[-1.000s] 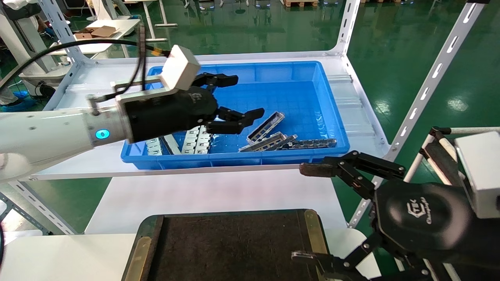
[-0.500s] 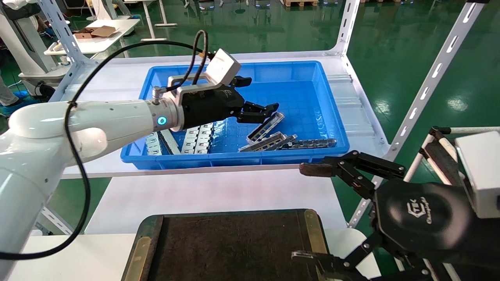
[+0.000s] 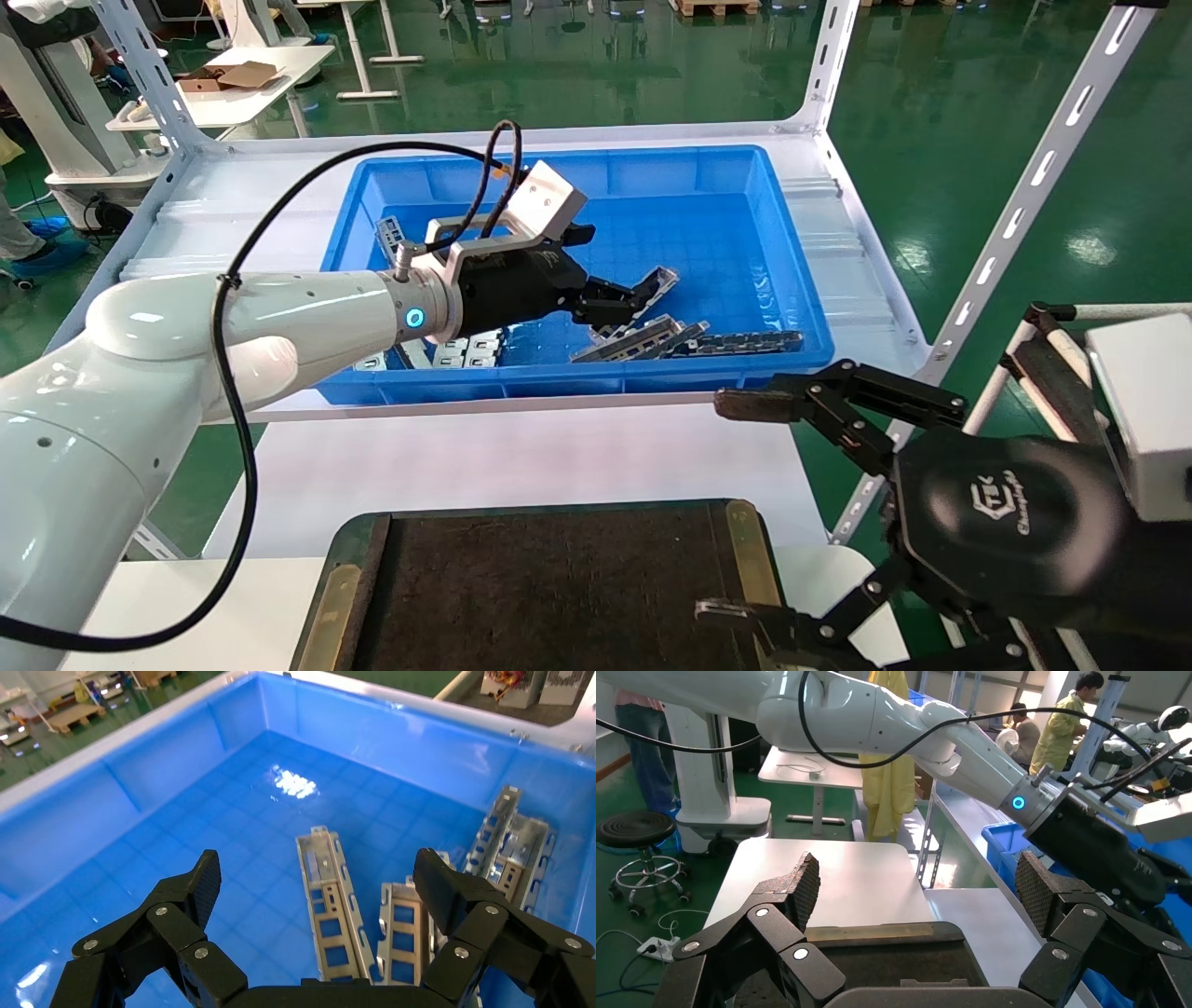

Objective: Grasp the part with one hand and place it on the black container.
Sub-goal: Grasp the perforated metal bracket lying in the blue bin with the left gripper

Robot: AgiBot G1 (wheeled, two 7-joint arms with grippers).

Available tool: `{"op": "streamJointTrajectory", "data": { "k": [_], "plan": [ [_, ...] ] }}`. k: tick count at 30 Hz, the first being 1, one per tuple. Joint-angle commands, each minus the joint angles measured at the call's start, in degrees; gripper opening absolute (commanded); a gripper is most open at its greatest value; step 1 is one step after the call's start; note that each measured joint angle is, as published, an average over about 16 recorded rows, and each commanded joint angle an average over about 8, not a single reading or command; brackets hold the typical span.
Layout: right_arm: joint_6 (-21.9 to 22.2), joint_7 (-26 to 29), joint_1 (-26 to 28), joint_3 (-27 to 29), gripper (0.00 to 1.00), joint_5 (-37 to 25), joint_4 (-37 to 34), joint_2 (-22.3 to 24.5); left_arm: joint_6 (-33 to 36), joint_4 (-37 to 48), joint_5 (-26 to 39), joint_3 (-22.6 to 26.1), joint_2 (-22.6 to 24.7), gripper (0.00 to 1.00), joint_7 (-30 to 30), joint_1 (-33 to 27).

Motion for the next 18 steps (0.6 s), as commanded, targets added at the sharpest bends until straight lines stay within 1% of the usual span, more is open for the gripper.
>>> {"op": "streamJointTrajectory", "data": {
  "k": [1,7,8,9,10,11,15,16,17,18],
  "plan": [
    [0.0,0.0,0.0,0.0,1.0,0.0,0.0,0.0,-1.09,-0.76,-0.57,1.62,0.02,1.0,-1.21,0.46],
    [0.01,-0.01,0.0,-0.02,0.99,0.01,0.0,0.01,-4.73,-2.43,-2.44,6.49,-0.03,1.0,-4.61,1.35],
    [0.01,-0.01,0.0,-0.02,0.95,0.01,0.0,0.01,-5.33,-2.66,-2.81,7.22,-0.04,1.0,-5.12,1.48],
    [0.01,-0.01,0.0,-0.02,0.87,0.01,0.0,0.01,-5.9,-2.88,-3.19,7.9,-0.06,1.0,-5.58,1.59],
    [0.01,-0.01,0.01,-0.02,0.74,0.02,0.0,0.01,-6.49,-3.08,-3.59,8.57,-0.07,1.0,-5.99,1.7],
    [0.01,-0.01,0.01,-0.03,0.62,0.02,0.0,0.01,-7.11,-3.26,-3.98,9.22,-0.09,0.93,-6.34,1.8],
    [0.01,-0.02,0.01,-0.03,0.13,0.02,0.0,0.01,-9.48,-3.89,-5.7,11.41,-0.14,0.43,-7.3,2.17],
    [0.02,-0.02,0.01,-0.04,0.04,0.02,0.0,0.01,-9.99,-4.0,-6.12,11.93,-0.16,0.3,-7.43,2.24],
    [0.02,-0.02,0.01,-0.04,0.0,0.03,0.0,0.02,-10.46,-4.08,-6.53,12.44,-0.18,0.18,-7.55,2.3],
    [0.02,-0.02,0.01,-0.04,0.0,0.03,0.0,0.02,-10.86,-4.13,-6.94,12.91,-0.19,0.05,-7.66,2.35]
  ]
}}
